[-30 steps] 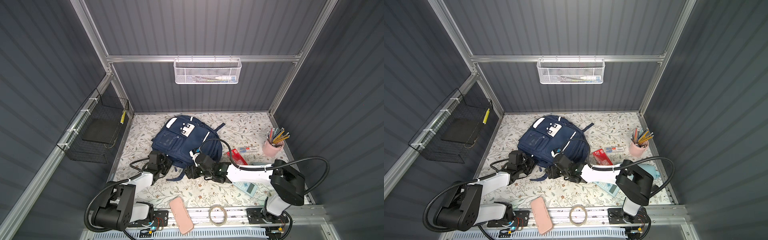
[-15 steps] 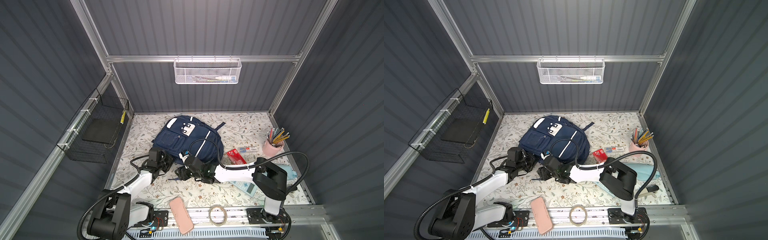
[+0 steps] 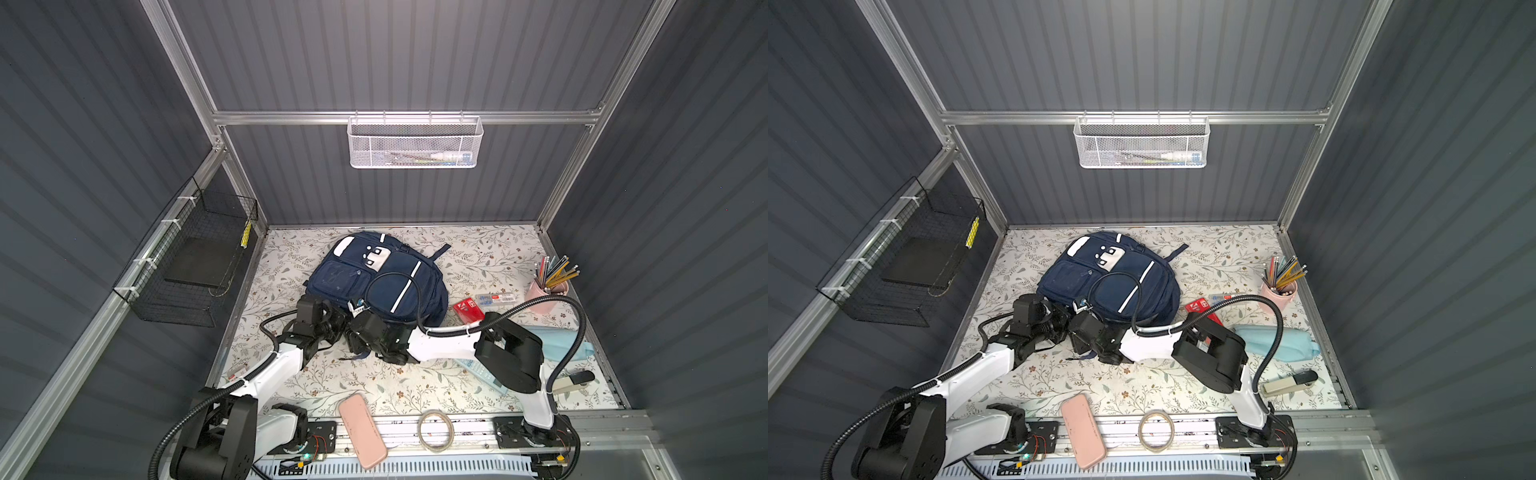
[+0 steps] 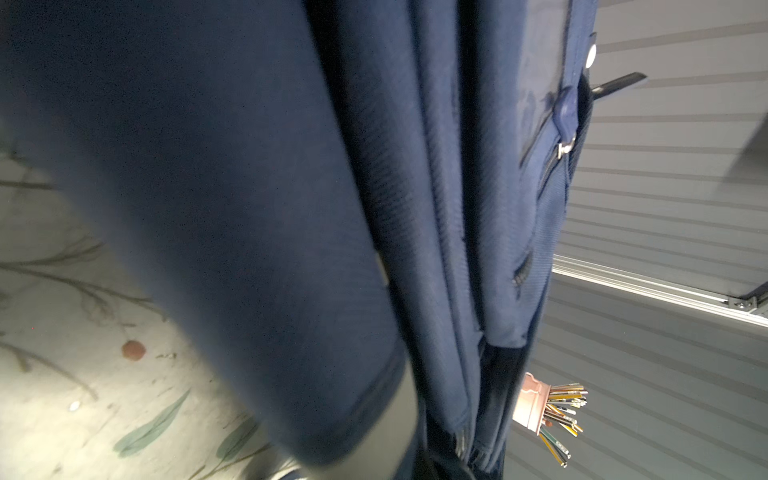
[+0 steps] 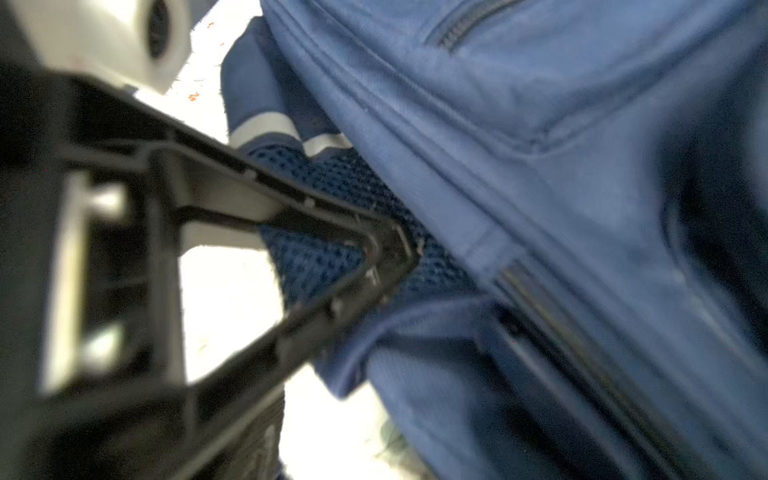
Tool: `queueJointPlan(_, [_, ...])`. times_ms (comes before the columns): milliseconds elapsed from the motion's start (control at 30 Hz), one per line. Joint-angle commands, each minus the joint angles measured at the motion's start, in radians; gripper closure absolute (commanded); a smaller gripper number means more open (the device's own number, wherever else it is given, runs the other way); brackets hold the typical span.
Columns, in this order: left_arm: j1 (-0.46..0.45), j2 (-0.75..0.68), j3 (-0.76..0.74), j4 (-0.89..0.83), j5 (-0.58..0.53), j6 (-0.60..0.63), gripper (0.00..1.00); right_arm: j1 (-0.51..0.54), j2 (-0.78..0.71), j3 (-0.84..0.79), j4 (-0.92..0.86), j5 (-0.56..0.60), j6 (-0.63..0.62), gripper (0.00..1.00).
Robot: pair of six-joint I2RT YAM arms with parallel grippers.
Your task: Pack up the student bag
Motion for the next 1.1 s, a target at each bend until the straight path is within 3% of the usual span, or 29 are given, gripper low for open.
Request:
queueJointPlan(0, [-0.022, -0.044, 0.013, -0.023, 0.106, 0.01, 1.0, -0.045, 0.006, 0.031, 0.02, 0.145, -0.043, 0.5])
queueJointPlan(167, [-0.022, -0.058, -0.001, -0.032, 0.106, 0.01, 1.0, -0.075, -0.014, -0.022, 0.035, 0.115, -0.013, 0.89])
queueJointPlan(267, [-0.022, -0.051, -0.002, -0.038, 0.097, 0.017, 1.0, -0.067, -0.038, -0.051, 0.068, 0.046, -0.039, 1.0])
queueJointPlan(467, [-0.002, -0.045, 0.008, -0.082, 0.036, 0.066, 1.0, -0.063, -0.161, -0.167, 0.028, -0.025, -0.002, 1.0])
queueJointPlan(633, [0.1, -0.039, 0.006, -0.087, 0.111, 0.098, 1.0, -0.073, -0.256, -0.226, -0.096, -0.097, 0.027, 1.0])
queueJointPlan(767, [0.127, -0.037, 0.007, -0.083, 0.136, 0.104, 1.0, -0.074, -0.321, -0.275, -0.158, -0.128, 0.046, 1.0])
queueJointPlan(933, [0.118, -0.041, -0.021, 0.025, 0.21, 0.016, 1.0, -0.071, -0.273, -0.241, -0.123, -0.192, 0.013, 1.0])
queueJointPlan(1067, [0.109, -0.113, 0.037, -0.153, 0.138, 0.102, 1.0, -0.071, -0.226, -0.204, -0.128, -0.19, 0.021, 1.0])
